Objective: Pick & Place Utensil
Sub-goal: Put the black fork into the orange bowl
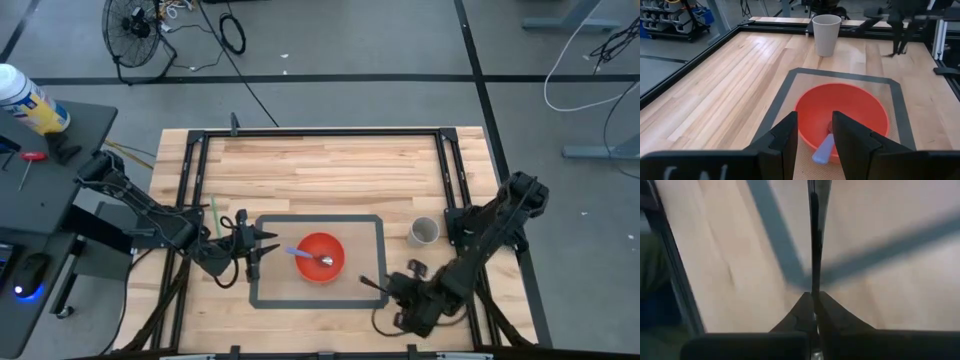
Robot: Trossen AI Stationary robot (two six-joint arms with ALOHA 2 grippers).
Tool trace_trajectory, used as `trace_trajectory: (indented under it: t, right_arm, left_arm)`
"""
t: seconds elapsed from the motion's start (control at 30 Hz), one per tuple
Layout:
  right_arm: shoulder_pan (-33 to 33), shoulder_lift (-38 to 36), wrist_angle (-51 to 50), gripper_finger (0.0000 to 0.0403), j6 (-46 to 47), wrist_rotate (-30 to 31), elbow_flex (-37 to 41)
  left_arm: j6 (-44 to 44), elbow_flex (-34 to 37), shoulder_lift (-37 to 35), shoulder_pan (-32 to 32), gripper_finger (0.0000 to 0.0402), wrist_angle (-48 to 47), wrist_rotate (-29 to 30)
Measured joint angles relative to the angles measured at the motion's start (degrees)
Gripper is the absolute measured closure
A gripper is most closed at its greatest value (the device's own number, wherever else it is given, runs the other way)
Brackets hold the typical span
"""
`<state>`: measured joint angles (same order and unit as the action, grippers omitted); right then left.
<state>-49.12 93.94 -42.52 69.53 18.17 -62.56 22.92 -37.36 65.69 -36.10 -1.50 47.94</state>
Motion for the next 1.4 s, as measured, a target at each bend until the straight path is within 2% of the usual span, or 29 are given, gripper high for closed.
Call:
trace_trajectory:
  t: [0.1,0.23,0.43,0.57,0.7,1.0,1.4]
  right_arm:
    - [4.6,-0.4,4.8,0.0392,-9.6,3.8,-1.1]
    - [11.8,-0.7,17.3,0.0391,-23.2,5.5,-1.6]
    - [20.2,-0.7,31.7,0.0392,-34.8,8.6,-1.6]
    - [24.0,1.2,39.7,0.0391,-41.4,9.4,-1.6]
    - [26.7,4.6,44.2,0.0391,-44.5,9.1,-1.6]
    - [28.7,12.5,47.1,0.0391,-44.8,9.3,-1.6]
    - [29.1,15.1,47.5,0.0382,-46.0,8.1,-1.6]
  left_arm:
    - [0.0,0.0,0.0,0.0,0.0275,0.0,0.0]
    - [0.0,0.0,0.0,0.0,0.0275,0.0,0.0]
    - [2.5,0.0,-1.6,-1.4,0.0275,-4.3,-2.2]
    - [3.7,0.0,-2.8,-2.7,0.0275,-5.1,-1.2]
    - [3.7,0.0,-2.8,-3.1,0.0275,-5.3,-0.1]
    - [3.5,0.0,-2.8,-3.0,0.0275,-5.7,0.5]
    - [3.5,0.0,-2.8,-3.0,0.0275,-5.7,0.5]
